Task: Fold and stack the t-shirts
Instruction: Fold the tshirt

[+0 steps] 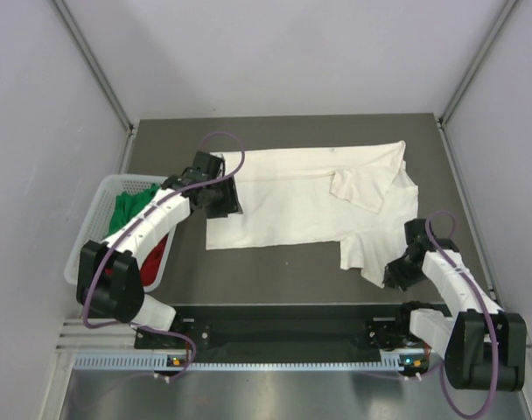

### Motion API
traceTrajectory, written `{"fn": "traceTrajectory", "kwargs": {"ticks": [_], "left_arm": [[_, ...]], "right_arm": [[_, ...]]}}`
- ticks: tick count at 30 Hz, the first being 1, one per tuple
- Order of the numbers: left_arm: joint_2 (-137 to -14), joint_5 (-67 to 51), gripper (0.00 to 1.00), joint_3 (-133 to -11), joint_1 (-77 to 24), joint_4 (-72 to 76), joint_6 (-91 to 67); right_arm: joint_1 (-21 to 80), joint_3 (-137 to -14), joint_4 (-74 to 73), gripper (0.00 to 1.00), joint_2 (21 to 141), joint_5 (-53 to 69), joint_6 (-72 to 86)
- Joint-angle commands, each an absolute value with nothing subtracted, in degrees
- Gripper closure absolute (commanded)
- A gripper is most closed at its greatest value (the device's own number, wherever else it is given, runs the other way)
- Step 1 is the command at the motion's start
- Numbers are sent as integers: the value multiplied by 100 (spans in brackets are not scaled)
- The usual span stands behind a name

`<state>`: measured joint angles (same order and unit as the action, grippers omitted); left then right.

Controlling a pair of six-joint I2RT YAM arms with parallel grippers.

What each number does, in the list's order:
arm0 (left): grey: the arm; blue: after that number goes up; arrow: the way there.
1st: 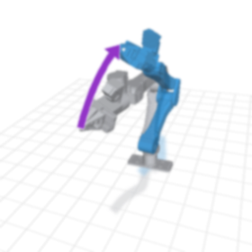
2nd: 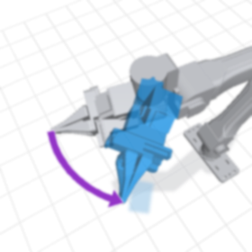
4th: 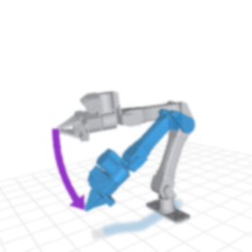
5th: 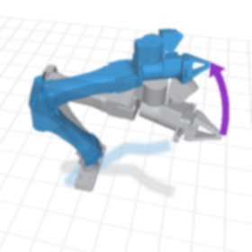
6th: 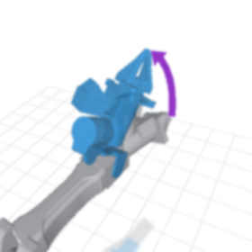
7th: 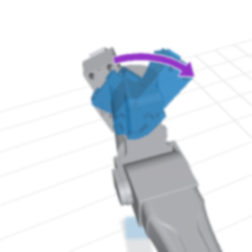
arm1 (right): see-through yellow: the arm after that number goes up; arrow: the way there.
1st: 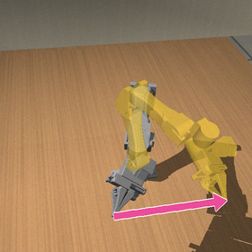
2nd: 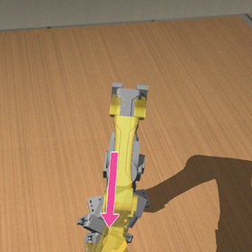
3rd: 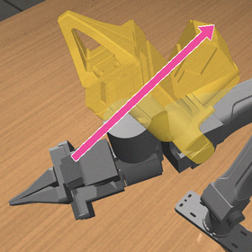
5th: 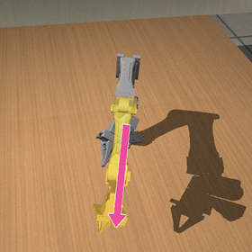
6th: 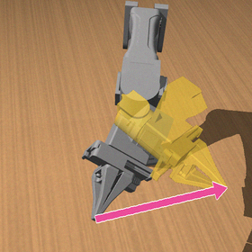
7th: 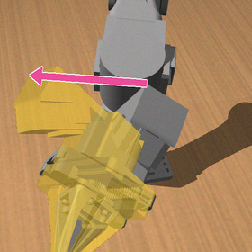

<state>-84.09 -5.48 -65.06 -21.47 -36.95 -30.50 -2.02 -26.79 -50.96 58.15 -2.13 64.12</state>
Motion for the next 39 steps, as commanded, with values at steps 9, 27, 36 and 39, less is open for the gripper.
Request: {"fn": "traceTrajectory", "kwargs": {"ticks": [9,27,36,39], "left_arm": [[-8008,220,47,-6355,-2118,-3876,-2803],[-7197,1362,51,-5441,-2101,-4376,-8296],[-7699,1353,62,-4993,-2136,-5371,-10344],[-7620,1485,62,-4668,-2145,-5186,-10757]], "right_arm": [[-123,-3813,-5589,100,5125,-1440,5925],[-105,-4333,-4853,100,5168,-976,5036],[-114,-4192,-4456,100,5379,-484,4738],[-114,-4210,-4386,100,5414,-422,4694]]}}
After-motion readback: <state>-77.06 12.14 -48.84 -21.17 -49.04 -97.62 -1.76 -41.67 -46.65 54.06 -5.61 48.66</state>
